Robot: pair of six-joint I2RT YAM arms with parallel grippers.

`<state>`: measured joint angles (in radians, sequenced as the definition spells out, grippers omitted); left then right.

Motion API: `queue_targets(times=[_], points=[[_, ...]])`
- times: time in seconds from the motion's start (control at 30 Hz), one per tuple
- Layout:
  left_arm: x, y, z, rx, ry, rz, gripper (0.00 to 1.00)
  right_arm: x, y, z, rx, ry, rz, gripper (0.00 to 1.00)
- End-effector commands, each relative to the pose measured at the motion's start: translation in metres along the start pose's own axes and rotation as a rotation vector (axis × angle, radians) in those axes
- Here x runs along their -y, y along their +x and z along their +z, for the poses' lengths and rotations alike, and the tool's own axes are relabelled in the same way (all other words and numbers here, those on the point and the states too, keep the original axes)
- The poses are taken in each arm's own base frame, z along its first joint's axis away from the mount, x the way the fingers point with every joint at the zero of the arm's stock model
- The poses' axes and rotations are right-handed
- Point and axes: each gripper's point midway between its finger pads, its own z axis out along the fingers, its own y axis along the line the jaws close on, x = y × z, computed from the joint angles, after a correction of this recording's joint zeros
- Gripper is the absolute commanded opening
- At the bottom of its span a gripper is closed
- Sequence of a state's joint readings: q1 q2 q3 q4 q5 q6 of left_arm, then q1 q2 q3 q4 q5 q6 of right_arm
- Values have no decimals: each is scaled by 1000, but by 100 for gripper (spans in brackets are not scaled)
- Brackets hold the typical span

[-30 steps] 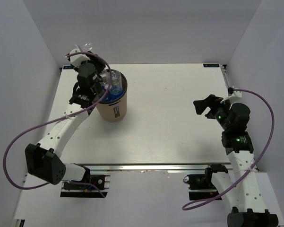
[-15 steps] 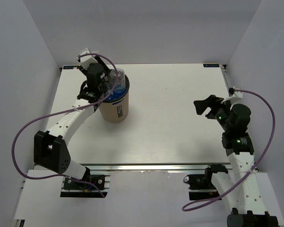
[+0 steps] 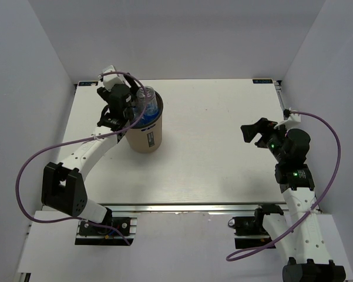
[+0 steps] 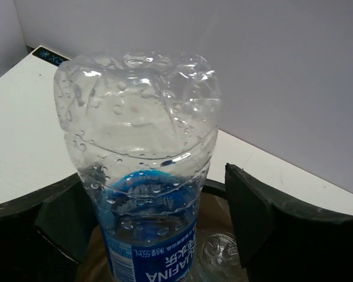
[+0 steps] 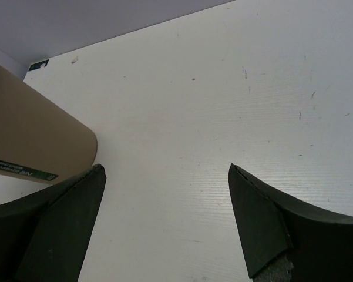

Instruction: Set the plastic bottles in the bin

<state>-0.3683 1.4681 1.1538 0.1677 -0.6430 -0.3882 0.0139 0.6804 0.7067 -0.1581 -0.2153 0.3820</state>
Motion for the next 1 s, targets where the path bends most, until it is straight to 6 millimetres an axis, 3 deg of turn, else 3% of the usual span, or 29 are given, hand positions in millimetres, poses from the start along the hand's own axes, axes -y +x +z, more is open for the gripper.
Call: queue_targets(times=[0.0,0.07,0.2,0.27,0.4,0.53,0.7,0.83,0.87,0.9,0.97], points=[[2,21,-7,-93,40,71,93,-1,-8,1,33,-4,-18,89],[3,14,-8,-90,47,76,98,0,-8,0,31,-2,-17,89],[15,-23,-13,-62,63,74,98,-3,-10,-1,35,-8,-19,89],[17,-30,-15,-57,69,82,98,-2,-9,0,32,-7,-18,89],[23,-72,-22,-13,66,65,98,-3,-8,0,26,-14,-16,89],[28,-97,-29,-1,65,58,98,-5,-9,0,24,-20,-15,89],[20,-124,-35,42,16,49,98,-5,-7,0,21,-24,-16,89],[-10,-121,-35,16,-100,69,98,-5,-7,0,19,-20,-9,89],[-24,-109,-32,-5,-147,45,98,-4,-7,0,18,-18,-7,89],[-53,-107,-25,-10,-216,25,98,-4,-6,0,16,-14,5,89],[-87,-101,-30,-37,-270,-89,98,-4,-6,1,8,-11,18,89]])
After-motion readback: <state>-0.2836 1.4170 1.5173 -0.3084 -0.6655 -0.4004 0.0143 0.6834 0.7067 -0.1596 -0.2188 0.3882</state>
